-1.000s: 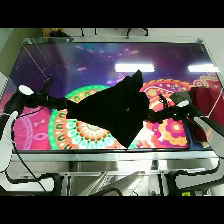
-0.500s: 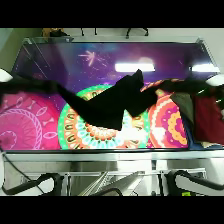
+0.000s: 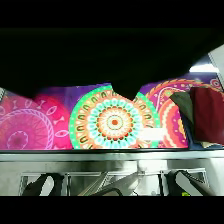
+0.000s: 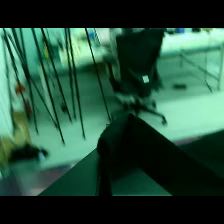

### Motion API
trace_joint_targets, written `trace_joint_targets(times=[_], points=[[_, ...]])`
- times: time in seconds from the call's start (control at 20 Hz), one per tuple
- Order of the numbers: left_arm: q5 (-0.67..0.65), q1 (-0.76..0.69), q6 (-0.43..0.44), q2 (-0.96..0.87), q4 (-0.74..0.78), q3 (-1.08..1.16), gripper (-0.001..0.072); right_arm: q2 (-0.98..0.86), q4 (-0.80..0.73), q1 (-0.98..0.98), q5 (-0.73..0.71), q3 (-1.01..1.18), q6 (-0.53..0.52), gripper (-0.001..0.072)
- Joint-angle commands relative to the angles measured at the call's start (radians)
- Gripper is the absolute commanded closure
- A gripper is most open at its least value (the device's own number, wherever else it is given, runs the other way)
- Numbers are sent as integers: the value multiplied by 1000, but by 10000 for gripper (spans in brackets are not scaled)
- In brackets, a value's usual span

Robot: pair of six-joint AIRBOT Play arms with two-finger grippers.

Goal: Fold the shirts.

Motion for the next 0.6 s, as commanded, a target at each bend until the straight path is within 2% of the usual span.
trace_joint_targets(times=[0.0,0.15,0.35,0.45,0.55], points=[[-2,-23,11,45,78,111,693,33,2,-19,-87,137,-38,685],[-39,-240,-8,-28,334,114,693,-27,24,-22,-83,135,-53,685],[64,-495,-9,-109,535,-195,693,-221,231,-18,49,65,-79,686],[86,-514,-45,-221,554,-300,693,-301,254,-6,74,-47,-84,686],[86,-478,-68,-362,518,-345,694,-376,174,48,60,-179,-95,686]])
